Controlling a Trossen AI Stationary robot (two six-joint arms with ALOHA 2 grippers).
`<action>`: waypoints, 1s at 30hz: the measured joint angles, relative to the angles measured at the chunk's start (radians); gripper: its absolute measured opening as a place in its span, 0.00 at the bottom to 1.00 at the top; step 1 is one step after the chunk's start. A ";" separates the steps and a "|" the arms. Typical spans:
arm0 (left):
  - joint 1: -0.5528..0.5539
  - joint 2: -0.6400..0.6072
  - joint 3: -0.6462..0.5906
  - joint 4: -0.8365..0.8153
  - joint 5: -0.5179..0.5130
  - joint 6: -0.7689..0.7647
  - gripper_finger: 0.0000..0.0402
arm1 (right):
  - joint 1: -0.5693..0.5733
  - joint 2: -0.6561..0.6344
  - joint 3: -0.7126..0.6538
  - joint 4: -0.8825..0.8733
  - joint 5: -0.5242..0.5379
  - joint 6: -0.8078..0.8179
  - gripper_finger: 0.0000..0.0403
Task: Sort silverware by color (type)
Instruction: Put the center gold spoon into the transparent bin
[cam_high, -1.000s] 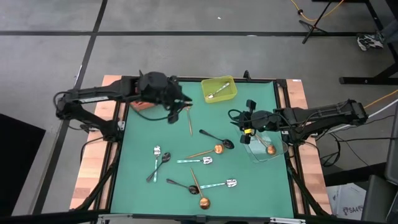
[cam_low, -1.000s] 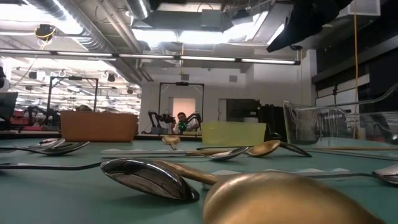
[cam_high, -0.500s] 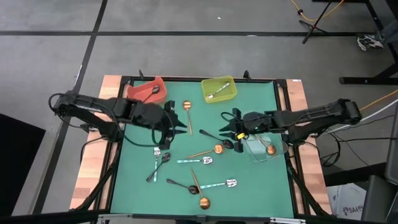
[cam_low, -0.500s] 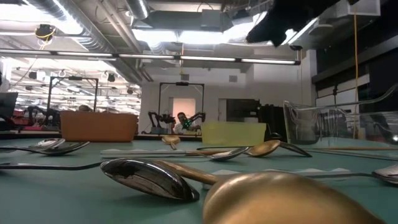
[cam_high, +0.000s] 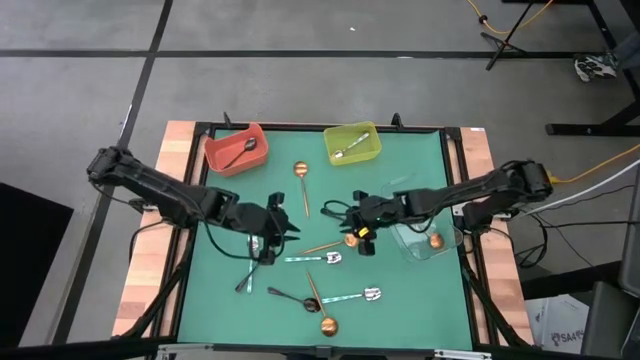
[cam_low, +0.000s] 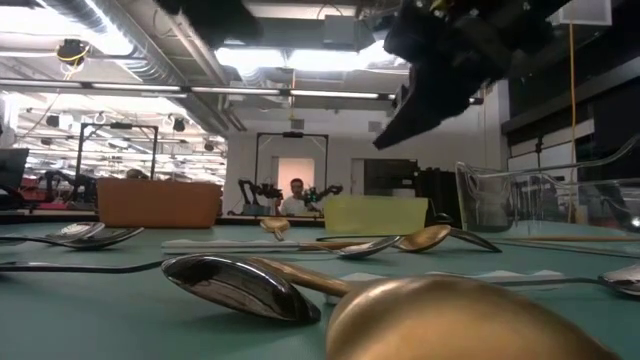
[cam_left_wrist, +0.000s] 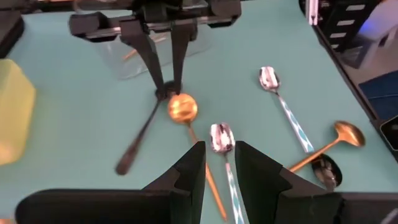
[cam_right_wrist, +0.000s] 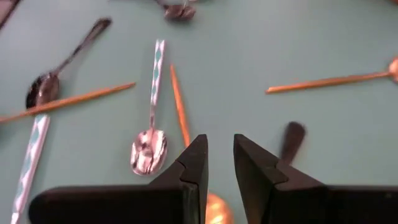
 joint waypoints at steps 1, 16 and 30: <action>-0.003 0.000 -0.033 0.050 0.000 0.000 0.20 | 0.000 0.013 0.000 0.006 -0.007 -0.001 0.17; -0.020 0.000 -0.253 0.315 0.000 -0.007 0.20 | -0.001 0.144 0.001 0.156 -0.049 -0.052 0.17; -0.020 0.000 -0.253 0.359 0.001 -0.004 0.20 | 0.000 0.271 0.000 0.154 -0.049 -0.053 0.17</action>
